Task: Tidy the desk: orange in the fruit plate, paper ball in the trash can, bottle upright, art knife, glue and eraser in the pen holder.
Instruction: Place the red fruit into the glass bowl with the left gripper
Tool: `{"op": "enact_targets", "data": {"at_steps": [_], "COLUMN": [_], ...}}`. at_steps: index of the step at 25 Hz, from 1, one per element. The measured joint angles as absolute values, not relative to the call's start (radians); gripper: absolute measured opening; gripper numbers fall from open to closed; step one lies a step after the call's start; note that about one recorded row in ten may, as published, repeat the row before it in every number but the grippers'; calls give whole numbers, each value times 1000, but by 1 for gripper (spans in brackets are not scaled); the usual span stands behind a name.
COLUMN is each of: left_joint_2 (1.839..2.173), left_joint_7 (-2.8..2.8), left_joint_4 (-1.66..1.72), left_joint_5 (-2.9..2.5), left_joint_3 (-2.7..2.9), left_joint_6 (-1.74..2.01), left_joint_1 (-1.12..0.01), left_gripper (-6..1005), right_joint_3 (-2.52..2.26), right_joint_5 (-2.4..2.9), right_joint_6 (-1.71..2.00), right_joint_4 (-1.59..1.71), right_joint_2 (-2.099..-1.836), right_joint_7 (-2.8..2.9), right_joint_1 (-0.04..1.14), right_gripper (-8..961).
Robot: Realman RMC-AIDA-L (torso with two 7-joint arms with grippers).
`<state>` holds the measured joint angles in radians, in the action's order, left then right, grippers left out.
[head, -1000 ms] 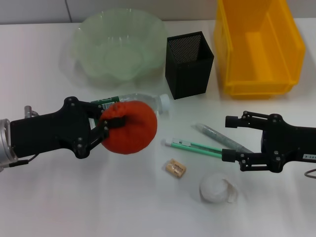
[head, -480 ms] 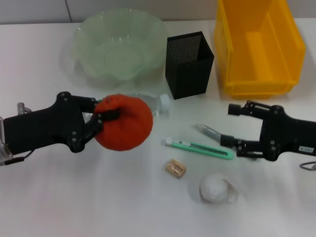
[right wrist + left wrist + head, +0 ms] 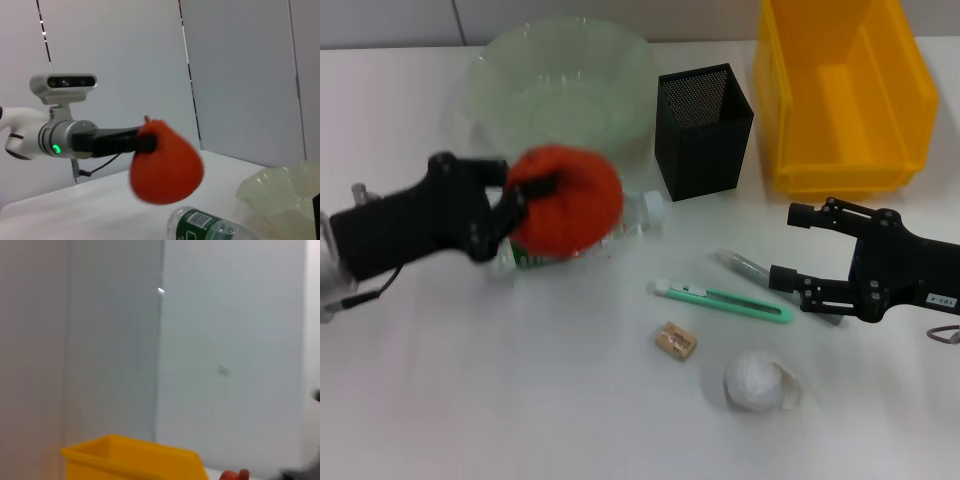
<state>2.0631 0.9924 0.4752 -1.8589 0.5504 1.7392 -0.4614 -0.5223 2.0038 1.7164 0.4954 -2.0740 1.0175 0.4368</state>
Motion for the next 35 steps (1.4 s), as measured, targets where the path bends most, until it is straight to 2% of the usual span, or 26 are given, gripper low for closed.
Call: {"op": "enact_targets", "data": {"at_steps": [5,6,14,20,35], "left_joint_2": [2067,2067,2077,2080,2080], "left_joint_7": [989,979,801,669,594], "left_joint_4": [426,346,193,124,101], "left_joint_5": [-1793,-1679,-1499,-1374,-1351], "left_joint_3": [543,542,539,536,542], "left_joint_6": [1687,1560,1215,1039,973], "left_joint_1": [-481,-529,-666,-737,-774], "left_gripper": [54,54,53,51,52], "right_joint_3": [-521,-521,-519,-515,-515], "right_joint_5": [2003,2003,2002,2002,2002], "right_joint_6": [1724,1725,1734,1736,1730], "right_joint_4": [496,497,501,503,506], "right_joint_2": [-2074,-2074,-2073,-2070,-2067], "right_joint_7": [1017,1017,1018,1018,1018], "right_joint_1": [436,436,424,413,412], "right_gripper": [827,827,828,827,827]}}
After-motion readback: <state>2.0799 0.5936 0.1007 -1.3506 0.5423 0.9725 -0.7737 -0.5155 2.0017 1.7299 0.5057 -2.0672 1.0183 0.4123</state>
